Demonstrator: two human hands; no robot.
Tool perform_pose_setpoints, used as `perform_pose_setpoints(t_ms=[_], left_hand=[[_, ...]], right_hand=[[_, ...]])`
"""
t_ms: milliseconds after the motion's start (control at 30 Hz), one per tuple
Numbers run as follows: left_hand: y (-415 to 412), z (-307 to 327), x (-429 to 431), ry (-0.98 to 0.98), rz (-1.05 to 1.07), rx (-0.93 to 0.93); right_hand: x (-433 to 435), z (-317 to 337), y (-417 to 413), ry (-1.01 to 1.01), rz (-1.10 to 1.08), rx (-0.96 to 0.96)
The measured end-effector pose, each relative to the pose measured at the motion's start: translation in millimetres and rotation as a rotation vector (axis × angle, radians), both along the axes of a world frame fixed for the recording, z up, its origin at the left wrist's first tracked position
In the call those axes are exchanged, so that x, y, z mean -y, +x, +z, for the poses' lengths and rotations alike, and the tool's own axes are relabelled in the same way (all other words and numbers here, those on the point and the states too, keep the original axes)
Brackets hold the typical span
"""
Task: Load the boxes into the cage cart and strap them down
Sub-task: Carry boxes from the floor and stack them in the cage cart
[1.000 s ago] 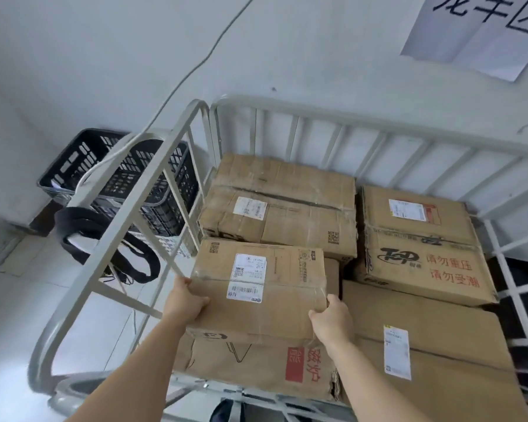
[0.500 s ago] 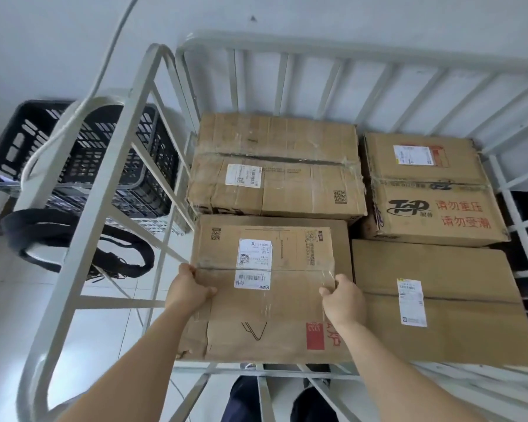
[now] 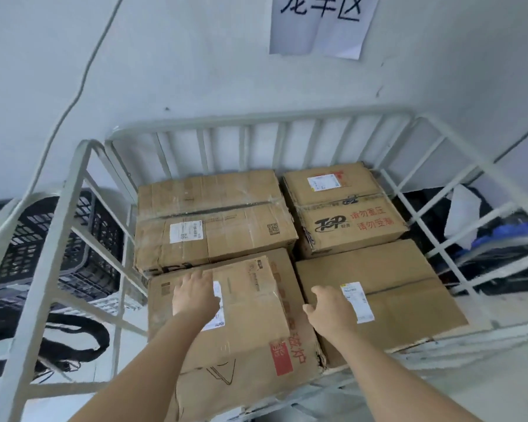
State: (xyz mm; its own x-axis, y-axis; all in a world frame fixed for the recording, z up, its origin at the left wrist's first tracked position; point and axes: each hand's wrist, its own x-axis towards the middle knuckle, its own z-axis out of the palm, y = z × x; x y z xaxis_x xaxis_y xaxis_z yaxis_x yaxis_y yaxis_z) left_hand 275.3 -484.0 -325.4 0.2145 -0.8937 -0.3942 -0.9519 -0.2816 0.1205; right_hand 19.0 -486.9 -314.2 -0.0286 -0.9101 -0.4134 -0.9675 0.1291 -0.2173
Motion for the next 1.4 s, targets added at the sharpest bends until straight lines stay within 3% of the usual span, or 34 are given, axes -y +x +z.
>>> perform_pose_setpoints(t_ms=[367,533,733,1400], left_hand=[[-191,111,25,-0.287,-0.606,0.051],[-295,159,-4,-0.404,-0.813,0.052],[-409,198,-61,-0.482,-1.025,0.000],[-779,223,-286,-0.612,-1.679,-0.105]], right_hand=[[-68,105,-159,-0.238,-0.199,-0.064],[-130,153,-244,-0.296,-0.301,-0.231],[-224,186,-337,-0.342,-0.481,-0.300],[-540,211,-590,-0.149,-1.108,-0.496]])
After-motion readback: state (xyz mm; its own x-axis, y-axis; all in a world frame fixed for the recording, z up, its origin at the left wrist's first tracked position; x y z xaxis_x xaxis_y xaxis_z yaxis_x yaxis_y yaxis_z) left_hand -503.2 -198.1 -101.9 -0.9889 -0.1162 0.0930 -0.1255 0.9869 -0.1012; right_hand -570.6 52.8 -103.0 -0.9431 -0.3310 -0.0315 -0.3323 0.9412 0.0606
